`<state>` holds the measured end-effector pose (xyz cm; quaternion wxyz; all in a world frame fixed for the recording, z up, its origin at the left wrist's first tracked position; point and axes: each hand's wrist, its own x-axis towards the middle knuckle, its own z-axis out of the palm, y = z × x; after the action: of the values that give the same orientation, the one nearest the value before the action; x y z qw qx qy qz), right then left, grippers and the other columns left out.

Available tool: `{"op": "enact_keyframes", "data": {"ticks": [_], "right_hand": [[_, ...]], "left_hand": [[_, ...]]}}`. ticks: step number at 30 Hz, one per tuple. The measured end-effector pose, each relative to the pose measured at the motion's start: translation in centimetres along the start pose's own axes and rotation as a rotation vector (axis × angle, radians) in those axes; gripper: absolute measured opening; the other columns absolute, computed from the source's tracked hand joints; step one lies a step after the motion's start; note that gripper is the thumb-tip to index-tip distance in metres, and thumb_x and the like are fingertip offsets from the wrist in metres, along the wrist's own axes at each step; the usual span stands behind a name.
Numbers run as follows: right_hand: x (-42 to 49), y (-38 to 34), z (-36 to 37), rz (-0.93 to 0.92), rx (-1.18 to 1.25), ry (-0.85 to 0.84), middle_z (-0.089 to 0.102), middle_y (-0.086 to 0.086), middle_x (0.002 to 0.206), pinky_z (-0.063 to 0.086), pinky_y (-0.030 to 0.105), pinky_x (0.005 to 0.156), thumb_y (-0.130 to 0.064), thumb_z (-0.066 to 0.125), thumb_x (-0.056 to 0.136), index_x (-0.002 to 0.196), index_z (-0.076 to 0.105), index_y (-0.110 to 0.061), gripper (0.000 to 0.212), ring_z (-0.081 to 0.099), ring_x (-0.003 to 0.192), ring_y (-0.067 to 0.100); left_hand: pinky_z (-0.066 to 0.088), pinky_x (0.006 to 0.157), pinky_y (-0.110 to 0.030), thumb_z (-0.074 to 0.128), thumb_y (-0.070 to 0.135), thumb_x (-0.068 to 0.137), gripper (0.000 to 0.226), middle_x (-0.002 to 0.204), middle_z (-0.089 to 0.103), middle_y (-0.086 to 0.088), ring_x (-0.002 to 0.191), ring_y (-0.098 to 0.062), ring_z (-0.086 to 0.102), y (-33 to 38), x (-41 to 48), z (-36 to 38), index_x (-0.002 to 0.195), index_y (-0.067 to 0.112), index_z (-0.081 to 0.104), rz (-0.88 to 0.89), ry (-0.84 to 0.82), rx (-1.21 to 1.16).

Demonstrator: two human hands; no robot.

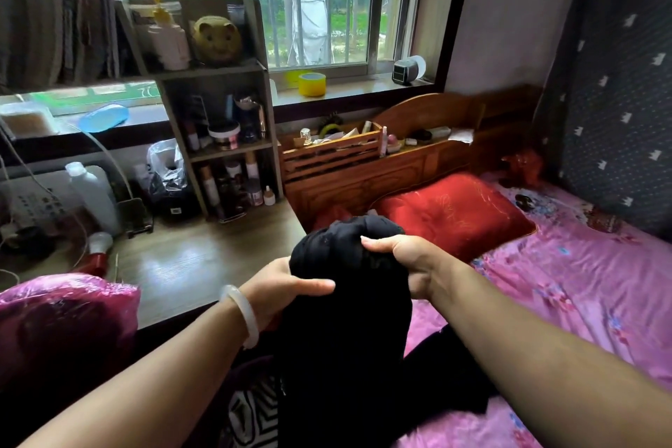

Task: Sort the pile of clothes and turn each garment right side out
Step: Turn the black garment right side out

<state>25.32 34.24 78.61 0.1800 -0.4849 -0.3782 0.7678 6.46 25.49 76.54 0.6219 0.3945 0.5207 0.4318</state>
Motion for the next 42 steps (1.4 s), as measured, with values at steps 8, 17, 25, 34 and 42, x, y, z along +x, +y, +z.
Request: {"op": "enact_keyframes", "data": {"ticks": [8, 17, 25, 34, 42], "right_hand": [[-0.6, -2.3, -1.5, -0.409, -1.117, 0.333, 0.047, 0.004, 0.141, 0.041, 0.023, 0.1, -0.068, 0.077, 0.053, 0.142, 0.036, -0.019, 0.109, 0.048, 0.128, 0.017], [2.7, 0.5, 0.7, -0.577, -1.046, 0.106, 0.069, -0.001, 0.102, 0.054, 0.031, 0.085, -0.009, 0.08, 0.058, 0.109, 0.063, -0.021, 0.055, 0.064, 0.095, 0.013], [3.3, -1.2, -0.7, -0.315, -0.201, 0.301, 0.07, 0.015, 0.083, 0.054, 0.027, 0.05, 0.006, 0.067, 0.078, 0.102, 0.065, 0.0, 0.025, 0.067, 0.061, 0.024], [4.7, -3.4, 3.5, -0.227, 0.34, 0.062, 0.064, 0.004, 0.053, 0.052, 0.022, 0.058, -0.009, 0.045, 0.097, 0.078, 0.057, -0.006, 0.023, 0.064, 0.046, 0.012], [4.0, -3.5, 7.6, -0.181, 0.483, -0.176, 0.065, 0.008, 0.061, 0.053, 0.021, 0.05, -0.019, 0.042, 0.098, 0.084, 0.058, -0.003, 0.027, 0.065, 0.05, 0.017]], "left_hand": [[0.058, 0.067, -0.03, 0.068, -0.003, 0.077, 0.017, 0.088, 0.073, -0.017, 0.072, -0.025, 0.071, 0.3, 1.2, 0.2, 0.094, 0.0, 0.073, -0.012, 0.015, 0.034], [0.057, 0.078, -0.039, 0.077, 0.01, 0.073, 0.025, 0.091, 0.071, -0.022, 0.076, -0.027, 0.068, 1.6, 4.3, 1.0, 0.094, 0.0, 0.069, 0.079, 0.126, 0.018], [0.039, 0.104, -0.027, 0.093, 0.027, 0.049, 0.128, 0.144, 0.031, 0.003, 0.13, -0.008, 0.038, -3.2, 4.2, -2.5, 0.15, 0.019, 0.016, -0.009, 0.006, 0.343], [0.032, 0.112, -0.027, 0.093, 0.034, 0.033, 0.145, 0.128, 0.036, 0.029, 0.134, -0.009, 0.034, -8.0, 4.6, 0.9, 0.149, 0.028, 0.005, 0.19, 0.189, 0.48], [0.04, 0.109, -0.038, 0.069, 0.076, 0.048, 0.114, 0.145, 0.044, -0.003, 0.132, -0.021, 0.045, -12.9, 11.9, -3.5, 0.145, 0.025, 0.035, -0.059, 0.659, 0.509]]}}
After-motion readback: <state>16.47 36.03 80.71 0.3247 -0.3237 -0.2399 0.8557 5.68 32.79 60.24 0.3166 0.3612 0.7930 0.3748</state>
